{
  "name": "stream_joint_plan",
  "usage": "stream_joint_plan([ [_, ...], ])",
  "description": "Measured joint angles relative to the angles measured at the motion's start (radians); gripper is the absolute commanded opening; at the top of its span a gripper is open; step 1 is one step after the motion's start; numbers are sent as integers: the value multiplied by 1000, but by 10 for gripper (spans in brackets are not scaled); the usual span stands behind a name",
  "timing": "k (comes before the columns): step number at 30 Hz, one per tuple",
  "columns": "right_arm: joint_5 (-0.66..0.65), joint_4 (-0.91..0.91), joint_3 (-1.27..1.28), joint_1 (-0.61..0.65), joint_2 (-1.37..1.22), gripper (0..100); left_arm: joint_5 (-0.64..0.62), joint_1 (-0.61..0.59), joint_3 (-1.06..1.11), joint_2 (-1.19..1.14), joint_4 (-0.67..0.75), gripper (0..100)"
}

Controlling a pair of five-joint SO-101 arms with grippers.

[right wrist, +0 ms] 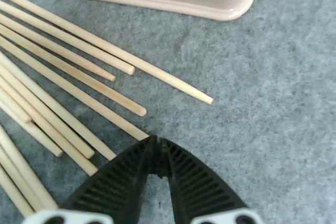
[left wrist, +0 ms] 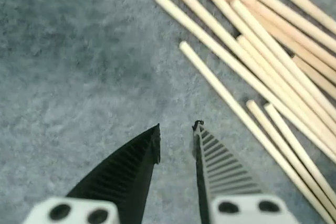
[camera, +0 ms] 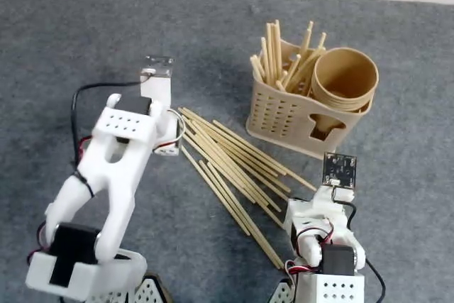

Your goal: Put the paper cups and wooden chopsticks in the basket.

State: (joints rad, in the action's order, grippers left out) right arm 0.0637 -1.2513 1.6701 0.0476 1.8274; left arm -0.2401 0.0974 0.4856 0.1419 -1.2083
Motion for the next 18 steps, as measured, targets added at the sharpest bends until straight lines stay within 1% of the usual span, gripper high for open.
stream_joint_plan([
  [7, 0, 0, 0, 0, 0, 5, -109, 57, 0, -104, 87, 120],
  [12, 0, 0, 0, 0, 0, 5, -123, 69, 0, -201, 166, 120],
  [18, 0, 0, 0, 0, 0, 5, -123, 69, -9, -281, 203, 115],
])
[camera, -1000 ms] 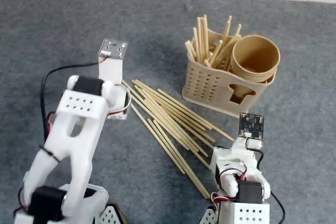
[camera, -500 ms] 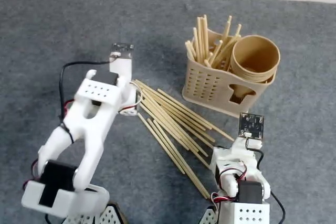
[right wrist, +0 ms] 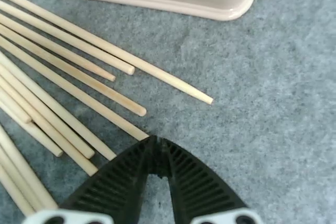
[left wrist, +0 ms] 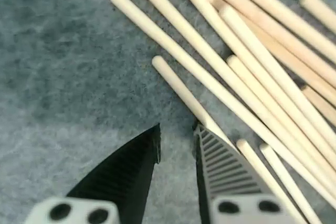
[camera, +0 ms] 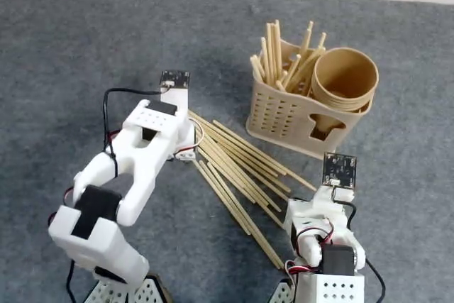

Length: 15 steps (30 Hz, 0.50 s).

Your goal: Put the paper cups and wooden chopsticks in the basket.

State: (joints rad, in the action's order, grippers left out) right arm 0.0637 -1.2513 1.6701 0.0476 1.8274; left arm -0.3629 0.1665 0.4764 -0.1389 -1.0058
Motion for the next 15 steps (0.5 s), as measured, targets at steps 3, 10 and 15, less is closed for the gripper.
stream_joint_plan([
  [3, 0, 0, 0, 0, 0, 5, 0, 0, -8, -17, 15, 114],
  [10, 0, 0, 0, 0, 0, 5, 0, 5, -8, -18, 17, 27],
  [15, 0, 0, 0, 0, 0, 5, 0, 6, -8, -28, 18, 24],
])
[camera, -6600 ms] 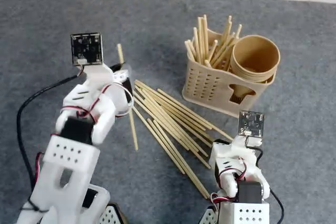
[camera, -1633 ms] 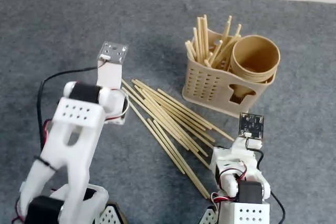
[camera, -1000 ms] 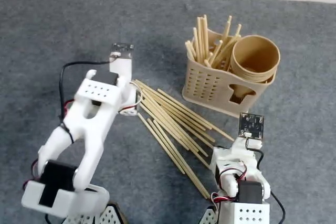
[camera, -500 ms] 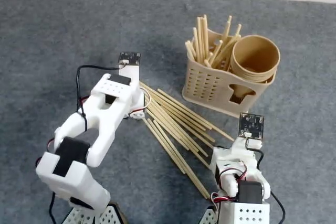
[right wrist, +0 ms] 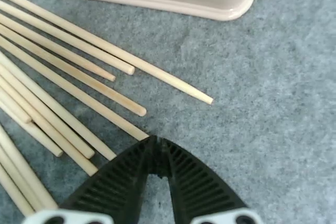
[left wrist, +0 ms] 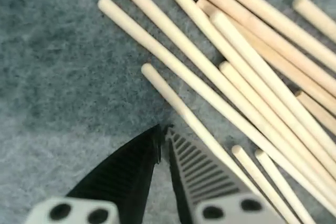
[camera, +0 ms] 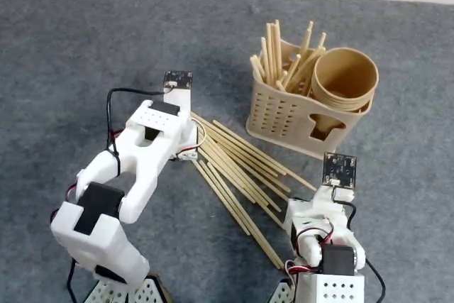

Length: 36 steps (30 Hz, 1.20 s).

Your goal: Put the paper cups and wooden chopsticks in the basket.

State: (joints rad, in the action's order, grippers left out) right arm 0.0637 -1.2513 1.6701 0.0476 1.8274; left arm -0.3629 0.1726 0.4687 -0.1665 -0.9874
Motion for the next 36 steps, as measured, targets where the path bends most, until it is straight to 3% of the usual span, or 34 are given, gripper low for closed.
stream_joint_plan([
  [14, 0, 0, 0, 0, 0, 5, 44, -3, 0, 17, -25, 6],
  [36, 0, 0, 0, 0, 0, 5, 60, -5, 331, 660, -18, 6],
])
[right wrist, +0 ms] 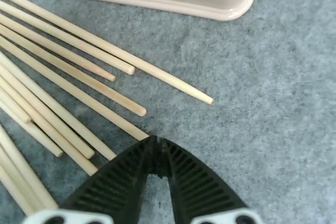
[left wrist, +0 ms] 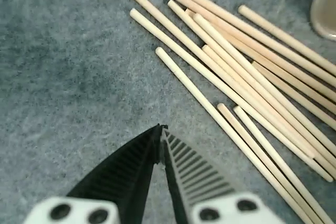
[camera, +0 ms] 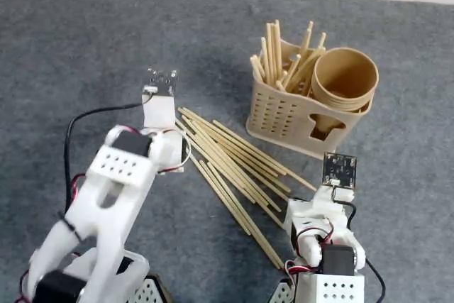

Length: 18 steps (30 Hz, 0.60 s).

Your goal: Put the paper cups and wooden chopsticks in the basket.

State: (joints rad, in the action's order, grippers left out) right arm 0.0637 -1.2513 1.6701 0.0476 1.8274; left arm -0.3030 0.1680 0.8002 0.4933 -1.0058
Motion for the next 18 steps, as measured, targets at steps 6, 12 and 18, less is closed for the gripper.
stream_joint_plan([
  [6, 0, 0, 0, 0, 0, 5, 0, 0, 101, 187, 38, 6],
  [12, 0, 0, 0, 0, 0, 5, 0, -2, 140, 342, 48, 6],
  [18, 0, 0, 0, 0, 0, 5, 8, -8, 141, 453, 48, 6],
])
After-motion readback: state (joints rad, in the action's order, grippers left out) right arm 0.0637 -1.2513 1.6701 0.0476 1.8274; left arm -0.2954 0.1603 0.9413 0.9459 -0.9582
